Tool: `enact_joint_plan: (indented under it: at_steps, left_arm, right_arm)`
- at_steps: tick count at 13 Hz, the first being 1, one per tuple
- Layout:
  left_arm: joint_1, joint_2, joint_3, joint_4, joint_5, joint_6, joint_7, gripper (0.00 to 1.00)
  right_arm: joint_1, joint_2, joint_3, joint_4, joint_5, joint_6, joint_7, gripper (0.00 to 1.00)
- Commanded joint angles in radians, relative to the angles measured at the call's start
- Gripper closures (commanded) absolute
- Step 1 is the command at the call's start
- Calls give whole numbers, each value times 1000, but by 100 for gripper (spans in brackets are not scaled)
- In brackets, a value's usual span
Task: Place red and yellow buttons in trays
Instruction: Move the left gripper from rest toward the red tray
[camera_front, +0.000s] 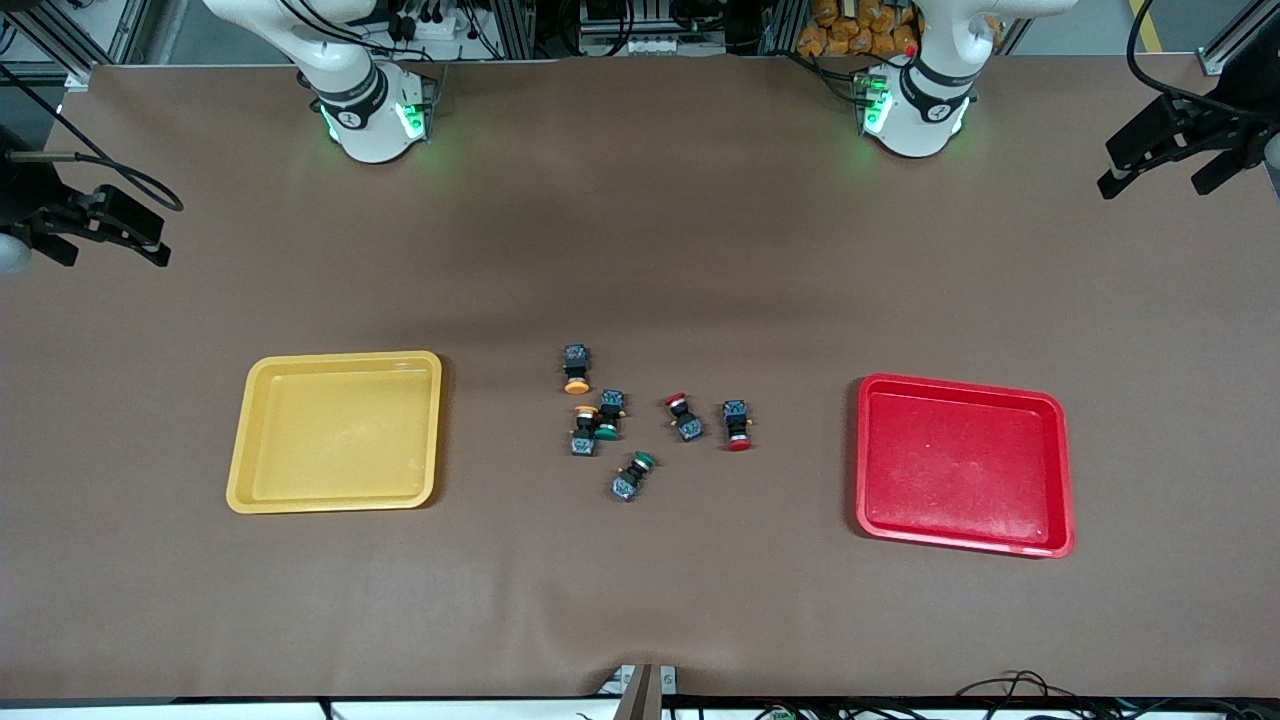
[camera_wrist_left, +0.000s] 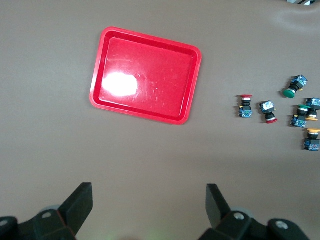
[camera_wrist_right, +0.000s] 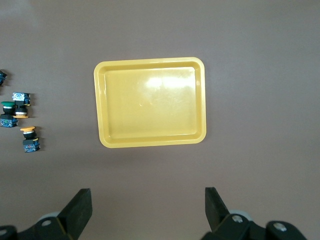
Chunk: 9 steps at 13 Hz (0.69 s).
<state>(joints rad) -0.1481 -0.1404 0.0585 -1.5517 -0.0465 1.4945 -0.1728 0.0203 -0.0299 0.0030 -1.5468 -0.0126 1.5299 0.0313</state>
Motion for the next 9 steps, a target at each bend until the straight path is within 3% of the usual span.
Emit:
enact_joint_plan:
  at_steps: [1, 5, 9]
  left_arm:
    - [-5, 10, 0, 30, 37, -23, 13, 0]
    - [-1, 19, 0, 19, 36, -36, 13, 0]
    - [-18, 108, -11, 18, 37, -42, 7, 0]
  right_arm:
    - [-6, -16, 12, -15, 20, -1, 13, 0]
    - [-11, -16, 11, -16, 28, 4, 15, 0]
    - [-10, -16, 9, -16, 31, 4, 16, 0]
